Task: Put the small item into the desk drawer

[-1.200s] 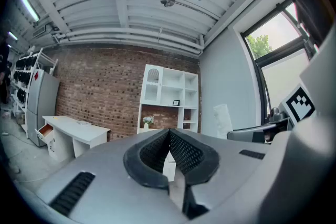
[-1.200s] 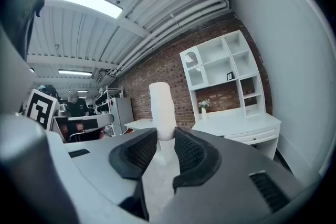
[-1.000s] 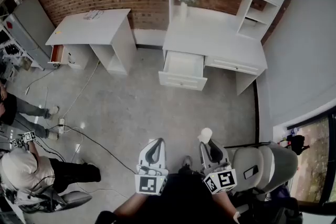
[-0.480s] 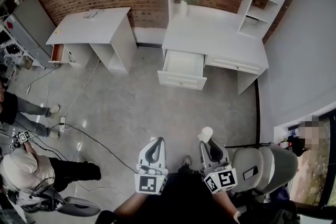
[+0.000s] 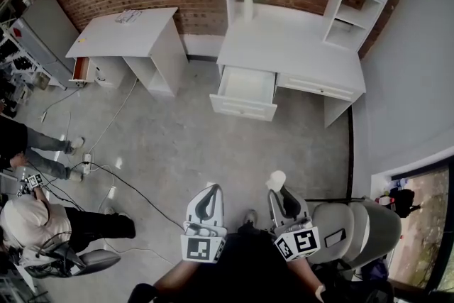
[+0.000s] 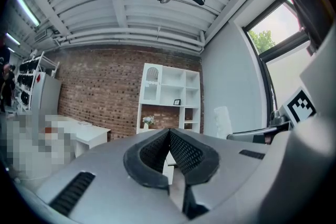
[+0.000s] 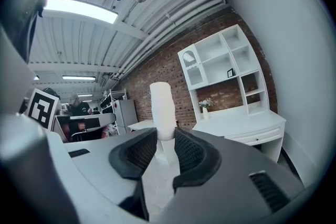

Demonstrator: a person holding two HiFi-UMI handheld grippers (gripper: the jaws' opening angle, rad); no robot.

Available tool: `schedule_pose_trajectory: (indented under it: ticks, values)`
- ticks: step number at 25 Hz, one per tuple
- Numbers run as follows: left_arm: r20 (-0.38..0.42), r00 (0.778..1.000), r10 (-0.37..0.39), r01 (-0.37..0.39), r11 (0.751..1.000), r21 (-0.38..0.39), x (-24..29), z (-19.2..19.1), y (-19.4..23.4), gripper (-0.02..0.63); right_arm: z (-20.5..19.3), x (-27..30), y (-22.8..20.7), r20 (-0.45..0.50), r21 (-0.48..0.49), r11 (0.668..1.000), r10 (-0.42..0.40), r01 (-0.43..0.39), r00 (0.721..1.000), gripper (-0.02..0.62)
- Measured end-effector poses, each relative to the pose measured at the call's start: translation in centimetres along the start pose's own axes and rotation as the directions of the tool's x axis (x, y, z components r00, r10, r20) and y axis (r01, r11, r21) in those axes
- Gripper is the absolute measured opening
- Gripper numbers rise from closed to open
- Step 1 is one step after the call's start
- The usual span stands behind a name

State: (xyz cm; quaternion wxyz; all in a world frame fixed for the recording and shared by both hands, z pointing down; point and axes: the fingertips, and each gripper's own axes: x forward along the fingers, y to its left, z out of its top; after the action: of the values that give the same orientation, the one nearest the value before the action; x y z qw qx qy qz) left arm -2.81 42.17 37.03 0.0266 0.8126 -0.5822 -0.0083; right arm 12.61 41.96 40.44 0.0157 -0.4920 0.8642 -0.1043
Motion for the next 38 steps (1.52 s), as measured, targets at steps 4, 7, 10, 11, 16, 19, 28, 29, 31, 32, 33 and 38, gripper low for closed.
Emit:
schedule_pose_trajectory:
  ticks: [4,7,10,11,16,19,28,29,31,32,33,38]
  values:
    - [-0.009,1.0,0.022,-0.022,1.0,0.0,0.8,-0.3,-1.7,0.025,0.3,-0.5,-2.0,0.0,-0.003,1.0,0.023,-0.023,1.0,0.121]
    - [-0.015,0.999,0.039,-0.039,0.999,0.004,1.2,-0.6,-2.8,0.025,0.4,-0.7,-3.4,0.008,-0.012,0.999,0.05,-0.05,0.999,0.121]
    - [-0.026,0.998,0.052,-0.052,0.999,0.012,1.4,-0.9,-3.6,0.025,0.5,-0.7,-4.6,0.011,-0.018,0.998,0.067,-0.067,0.998,0.12]
    - [-0.029,0.998,0.054,-0.054,0.998,0.014,1.5,-1.0,-3.8,0.025,0.4,-0.7,-4.9,0.011,-0.016,0.998,0.067,-0.067,0.998,0.121]
    - [-0.037,0.998,0.052,-0.051,0.999,0.02,1.9,-1.2,-4.0,0.025,0.3,-0.5,-5.6,0.01,0.004,0.999,0.054,-0.054,0.998,0.121]
    - [-0.039,0.998,0.044,-0.044,0.999,0.005,3.1,-1.4,-3.7,0.025,0.3,0.4,-6.0,0.004,-0.005,0.999,0.051,-0.051,0.999,0.121]
    - [-0.026,1.0,-0.016,0.015,0.999,-0.043,8.9,-2.2,-0.8,0.025,0.6,5.3,-7.1,-0.017,-0.014,1.0,-0.003,0.003,1.0,0.121]
    - [-0.018,1.0,-0.02,0.019,0.999,-0.043,9.7,-2.1,-0.1,0.025,0.7,6.3,-7.2,-0.02,-0.018,1.0,-0.007,0.006,1.0,0.121]
    - [-0.007,1.0,-0.023,0.023,0.999,-0.045,11.4,-1.9,1.4,0.025,1.1,8.6,-7.4,-0.026,-0.027,1.0,-0.009,0.008,1.0,0.121]
    - [-0.008,1.0,-0.025,0.025,0.998,-0.056,12.3,-1.8,2.3,0.025,1.3,9.8,-7.5,-0.03,-0.03,1.0,-0.009,0.008,1.0,0.121]
    - [-0.01,1.0,-0.027,0.026,0.997,-0.07,13.2,-1.8,3.2,0.025,1.6,11.0,-7.6,-0.033,-0.034,0.999,-0.011,0.01,0.999,0.121]
    - [-0.007,0.999,-0.041,0.04,0.995,-0.097,17.3,-1.0,7.6,0.025,3.4,16.9,-7.5,-0.038,-0.053,0.998,-0.021,0.019,0.999,0.121]
